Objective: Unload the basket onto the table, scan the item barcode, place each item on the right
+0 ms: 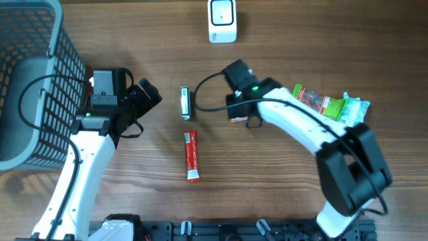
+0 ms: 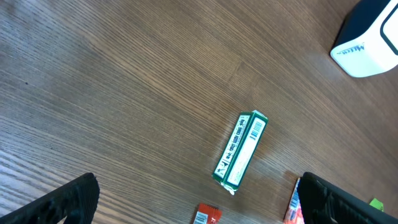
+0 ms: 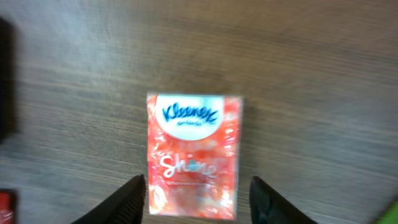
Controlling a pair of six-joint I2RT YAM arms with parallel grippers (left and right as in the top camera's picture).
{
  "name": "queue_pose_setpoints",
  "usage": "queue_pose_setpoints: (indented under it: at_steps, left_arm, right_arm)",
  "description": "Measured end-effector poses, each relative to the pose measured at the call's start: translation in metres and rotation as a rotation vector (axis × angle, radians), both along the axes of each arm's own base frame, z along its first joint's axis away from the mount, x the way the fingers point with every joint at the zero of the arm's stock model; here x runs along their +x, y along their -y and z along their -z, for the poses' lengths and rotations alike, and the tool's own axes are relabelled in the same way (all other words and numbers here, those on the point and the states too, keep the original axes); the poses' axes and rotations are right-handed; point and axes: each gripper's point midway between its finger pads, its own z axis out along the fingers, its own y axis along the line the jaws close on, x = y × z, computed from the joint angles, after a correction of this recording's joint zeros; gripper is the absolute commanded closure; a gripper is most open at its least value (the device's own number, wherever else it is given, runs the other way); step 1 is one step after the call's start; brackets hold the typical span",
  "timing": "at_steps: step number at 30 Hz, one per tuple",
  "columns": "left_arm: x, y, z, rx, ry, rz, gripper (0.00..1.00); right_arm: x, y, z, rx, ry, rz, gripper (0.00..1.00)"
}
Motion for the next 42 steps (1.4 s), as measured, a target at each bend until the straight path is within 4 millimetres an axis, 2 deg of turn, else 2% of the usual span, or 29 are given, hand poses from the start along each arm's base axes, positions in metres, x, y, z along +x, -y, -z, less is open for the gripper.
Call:
queue_pose_setpoints:
  at_steps: [2, 5, 9, 11, 14, 17, 19, 20, 25, 27, 29, 34, 39, 42]
  left_arm:
    - [0.0, 0.0, 0.0, 0.0, 0.0, 0.0, 0.0]
    - [0.0, 0.0, 0.0, 0.0, 0.0, 0.0, 0.0]
    - [0.0, 0.0, 0.0, 0.0, 0.0, 0.0, 0.0]
    - [0.0, 0.0, 0.0, 0.0, 0.0, 0.0, 0.0]
    - [0.0, 0.0, 0.0, 0.0, 0.0, 0.0, 0.0]
    - [0.0, 0.0, 0.0, 0.0, 0.0, 0.0, 0.0]
    - [0.0, 0.0, 0.0, 0.0, 0.0, 0.0, 0.0]
    - [0.0, 0.0, 0.0, 0.0, 0.0, 0.0, 0.0]
    - [0.0, 0.0, 0.0, 0.0, 0.0, 0.0, 0.0]
    - [0.0, 0.0, 0.0, 0.0, 0.0, 0.0, 0.0]
    - [0.0, 0.0, 0.0, 0.0, 0.0, 0.0, 0.0]
    - [0.0, 0.0, 0.0, 0.0, 0.0, 0.0, 0.0]
    - [0.0, 0.0, 0.0, 0.0, 0.0, 0.0, 0.0]
    - [0.0, 0.0, 0.0, 0.0, 0.0, 0.0, 0.0]
  right_arm:
    - [0.009, 0.009, -0.018, 0.038, 0.024, 0.027, 0.32]
    - [0.006, 0.014, -0.02, 0.037, 0.004, 0.026, 0.32]
    - [0.003, 0.013, -0.019, 0.04, -0.011, -0.041, 0.43]
    - [0.007, 0.011, -0.02, 0.096, -0.016, -0.068, 0.46]
    - [0.018, 0.018, -0.023, 0.167, -0.016, -0.061, 0.53]
    - [0.023, 0.024, -0.024, 0.237, -0.032, -0.059, 0.53]
    - [0.022, 0.02, -0.022, 0.268, -0.049, -0.073, 0.33]
    - [0.021, 0.019, -0.021, 0.274, -0.053, -0.084, 0.0]
    - [0.024, 0.013, -0.015, 0.291, -0.052, -0.101, 0.01]
    - [0.025, 0.013, -0.015, 0.288, -0.049, -0.1, 0.28]
    - [0.026, 0.015, -0.015, 0.278, -0.045, -0.098, 0.38]
    - [0.024, 0.021, -0.008, 0.246, -0.047, -0.087, 0.41]
    - [0.021, 0.024, -0.004, 0.247, -0.065, -0.04, 0.56]
    - [0.021, 0.024, -0.004, 0.251, -0.07, -0.022, 0.56]
